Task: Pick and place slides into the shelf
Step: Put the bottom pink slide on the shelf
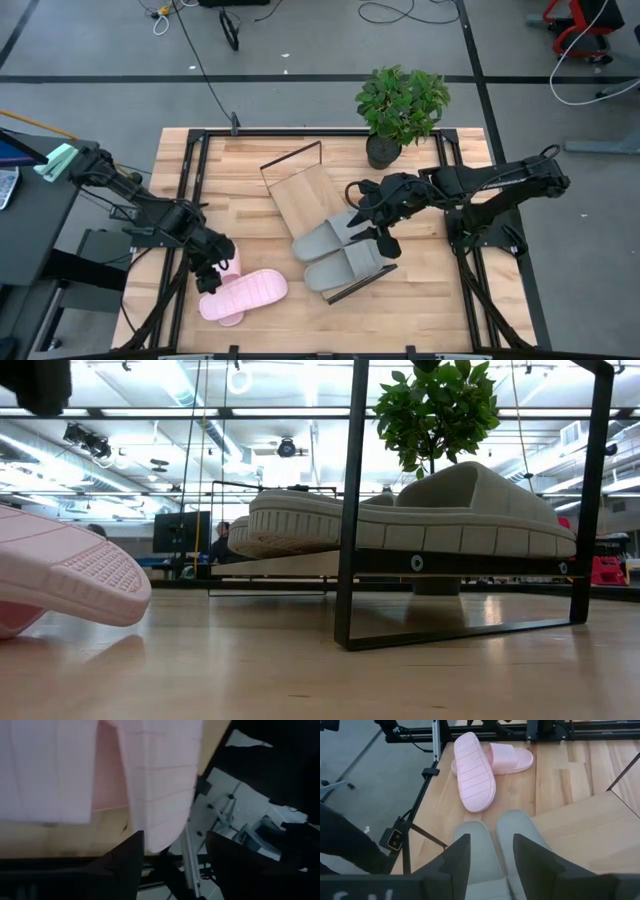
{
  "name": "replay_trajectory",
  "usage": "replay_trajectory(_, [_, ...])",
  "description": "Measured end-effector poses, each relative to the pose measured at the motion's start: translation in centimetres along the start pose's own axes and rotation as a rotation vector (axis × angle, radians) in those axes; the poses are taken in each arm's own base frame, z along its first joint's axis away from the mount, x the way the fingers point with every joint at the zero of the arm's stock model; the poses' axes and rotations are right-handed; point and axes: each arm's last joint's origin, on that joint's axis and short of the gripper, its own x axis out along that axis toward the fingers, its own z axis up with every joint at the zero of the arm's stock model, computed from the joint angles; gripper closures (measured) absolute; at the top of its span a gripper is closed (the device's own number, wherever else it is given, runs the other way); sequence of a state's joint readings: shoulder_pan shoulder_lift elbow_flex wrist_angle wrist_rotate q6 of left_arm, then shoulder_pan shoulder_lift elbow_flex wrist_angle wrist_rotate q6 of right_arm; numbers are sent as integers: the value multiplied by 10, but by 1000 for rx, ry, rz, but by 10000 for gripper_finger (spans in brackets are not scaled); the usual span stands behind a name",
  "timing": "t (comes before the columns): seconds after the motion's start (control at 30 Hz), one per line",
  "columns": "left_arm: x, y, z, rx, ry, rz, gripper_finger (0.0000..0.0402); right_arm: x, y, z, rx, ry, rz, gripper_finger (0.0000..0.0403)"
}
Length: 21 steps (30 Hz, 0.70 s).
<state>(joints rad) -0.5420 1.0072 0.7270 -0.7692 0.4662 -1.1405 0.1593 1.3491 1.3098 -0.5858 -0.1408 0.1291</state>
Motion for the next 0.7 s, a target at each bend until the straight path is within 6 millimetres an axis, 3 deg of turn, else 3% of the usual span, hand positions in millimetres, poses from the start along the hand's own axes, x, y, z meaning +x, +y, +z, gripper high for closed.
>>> replay_trajectory(0.27, [15, 12, 2, -42, -20, -5, 151, 0, 1, 0, -18, 4, 24, 247])
replay_trajectory(0.7, [19, 17, 4, -19, -66, 19, 144, 0, 1, 0, -17, 6, 36, 247])
